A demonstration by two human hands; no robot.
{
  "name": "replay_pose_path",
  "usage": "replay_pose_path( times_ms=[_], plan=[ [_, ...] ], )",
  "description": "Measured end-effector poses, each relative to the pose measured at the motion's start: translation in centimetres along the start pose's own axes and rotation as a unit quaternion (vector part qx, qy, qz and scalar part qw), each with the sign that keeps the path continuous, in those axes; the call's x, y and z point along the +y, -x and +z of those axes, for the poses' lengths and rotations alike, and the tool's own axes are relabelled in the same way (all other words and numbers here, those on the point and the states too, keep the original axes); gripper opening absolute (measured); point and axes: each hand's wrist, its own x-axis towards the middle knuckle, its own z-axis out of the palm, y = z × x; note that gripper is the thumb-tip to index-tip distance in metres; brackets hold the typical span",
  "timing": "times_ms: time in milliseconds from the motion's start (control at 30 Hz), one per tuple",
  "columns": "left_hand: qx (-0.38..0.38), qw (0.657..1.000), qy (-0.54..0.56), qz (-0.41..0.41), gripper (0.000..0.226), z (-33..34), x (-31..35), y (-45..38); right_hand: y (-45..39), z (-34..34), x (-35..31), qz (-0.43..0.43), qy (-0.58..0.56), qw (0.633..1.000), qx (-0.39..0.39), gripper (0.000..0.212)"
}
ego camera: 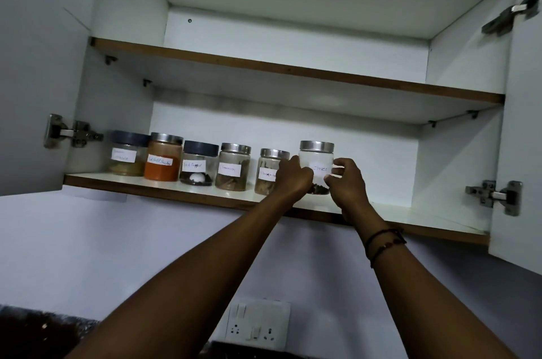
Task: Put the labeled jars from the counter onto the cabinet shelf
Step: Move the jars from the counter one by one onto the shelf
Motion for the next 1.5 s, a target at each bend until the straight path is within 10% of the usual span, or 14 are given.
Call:
replay_pose_path(
  times_ms=[467,667,833,1200,1500],
  plan=[
    [-0.122,0.983,-0.134,-0.022,0.032,1.3,-3.7,-3.6,-4.5,1.7,3.9,0.093,0.088,0.988,-0.090,0.051],
    [-0.033,0.982,-0.179,0.050,0.020,1.1,-3.5,-1.5,-2.5,0.9,3.2,0.017,0.143,0.989,-0.024,0.036],
    [0.012,0.986,-0.022,0.167,0.019,0.0,-3.8,4.6,4.6,-0.3,2.3,-0.050,-0.027,0.997,0.059,0.016],
    [-0.131,0.983,0.111,0.072,0.032,4.1,-14.0,24.2,24.1,-2.8,10.7,0.061,-0.032,0.998,-0.014,0.014],
    [-0.352,0.936,-0.016,0.014,0.028,6.9,-26.4,41.4,44.8,-5.9,22.6,0.280,0.060,0.956,-0.072,0.013]
  ],
)
